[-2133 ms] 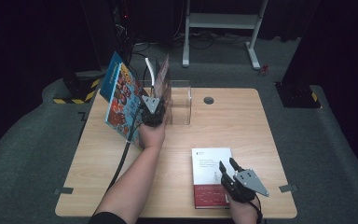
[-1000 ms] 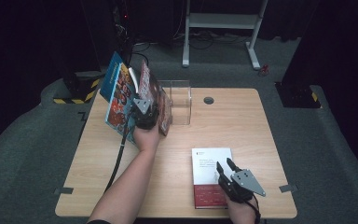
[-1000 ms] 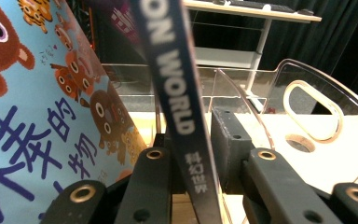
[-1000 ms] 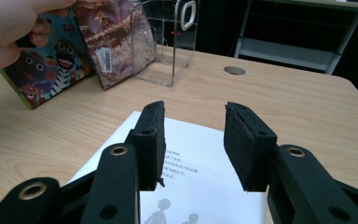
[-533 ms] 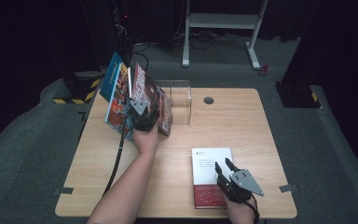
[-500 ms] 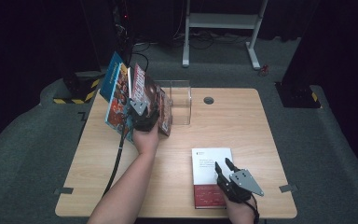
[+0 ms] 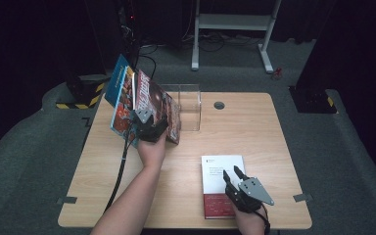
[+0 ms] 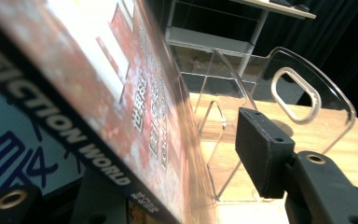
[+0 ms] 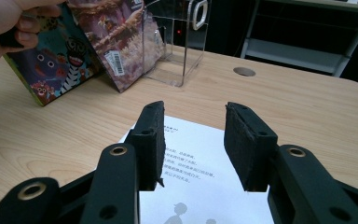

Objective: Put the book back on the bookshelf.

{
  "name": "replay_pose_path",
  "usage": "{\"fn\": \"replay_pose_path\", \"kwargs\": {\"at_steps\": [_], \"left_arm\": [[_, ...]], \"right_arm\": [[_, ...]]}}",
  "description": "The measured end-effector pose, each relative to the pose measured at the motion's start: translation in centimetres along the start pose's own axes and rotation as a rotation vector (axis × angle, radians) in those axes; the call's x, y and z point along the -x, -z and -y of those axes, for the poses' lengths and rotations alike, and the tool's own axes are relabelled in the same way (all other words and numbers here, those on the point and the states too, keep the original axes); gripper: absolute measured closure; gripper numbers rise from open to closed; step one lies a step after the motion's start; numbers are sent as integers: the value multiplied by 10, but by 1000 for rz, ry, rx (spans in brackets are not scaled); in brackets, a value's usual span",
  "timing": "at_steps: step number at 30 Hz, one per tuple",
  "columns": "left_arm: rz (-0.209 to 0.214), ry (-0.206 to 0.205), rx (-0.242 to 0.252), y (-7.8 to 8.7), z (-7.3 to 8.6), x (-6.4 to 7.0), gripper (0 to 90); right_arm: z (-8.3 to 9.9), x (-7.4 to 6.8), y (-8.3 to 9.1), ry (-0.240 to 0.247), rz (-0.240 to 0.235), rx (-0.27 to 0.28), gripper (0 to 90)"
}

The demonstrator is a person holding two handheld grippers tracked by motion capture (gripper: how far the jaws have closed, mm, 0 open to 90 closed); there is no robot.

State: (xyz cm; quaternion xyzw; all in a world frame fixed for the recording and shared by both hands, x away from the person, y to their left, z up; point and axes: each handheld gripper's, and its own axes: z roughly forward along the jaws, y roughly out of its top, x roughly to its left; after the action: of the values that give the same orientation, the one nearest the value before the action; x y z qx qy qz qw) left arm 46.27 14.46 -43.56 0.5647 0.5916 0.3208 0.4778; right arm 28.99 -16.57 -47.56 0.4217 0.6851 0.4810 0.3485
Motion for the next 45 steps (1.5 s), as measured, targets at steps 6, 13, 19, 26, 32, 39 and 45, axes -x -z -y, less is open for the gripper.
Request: {"fn": "replay_pose_path", "kwargs": {"at_steps": [6, 13, 19, 26, 32, 39, 45], "left_arm": [[-26, -58, 6, 4, 0, 2, 565], [-42, -63, -5, 1, -5, -1, 771], [-23, -50, -3, -4, -10, 2, 797], [5, -28, 41, -11, -15, 6, 842], [11, -4, 48, -16, -19, 2, 843], [16, -28, 116, -12, -26, 3, 844], [29, -21, 123, -19, -28, 4, 844]], "right_arm": [[0, -3, -1, 5, -6, 1, 581], [0, -3, -1, 4, -8, 0, 581], [0, -4, -1, 8, -10, -4, 581], [1, -2, 0, 3, -6, -2, 581], [1, 1, 0, -2, -6, -2, 582], [2, 1, 0, 0, -8, -5, 582], [2, -1, 0, 5, -9, -5, 583]]}}
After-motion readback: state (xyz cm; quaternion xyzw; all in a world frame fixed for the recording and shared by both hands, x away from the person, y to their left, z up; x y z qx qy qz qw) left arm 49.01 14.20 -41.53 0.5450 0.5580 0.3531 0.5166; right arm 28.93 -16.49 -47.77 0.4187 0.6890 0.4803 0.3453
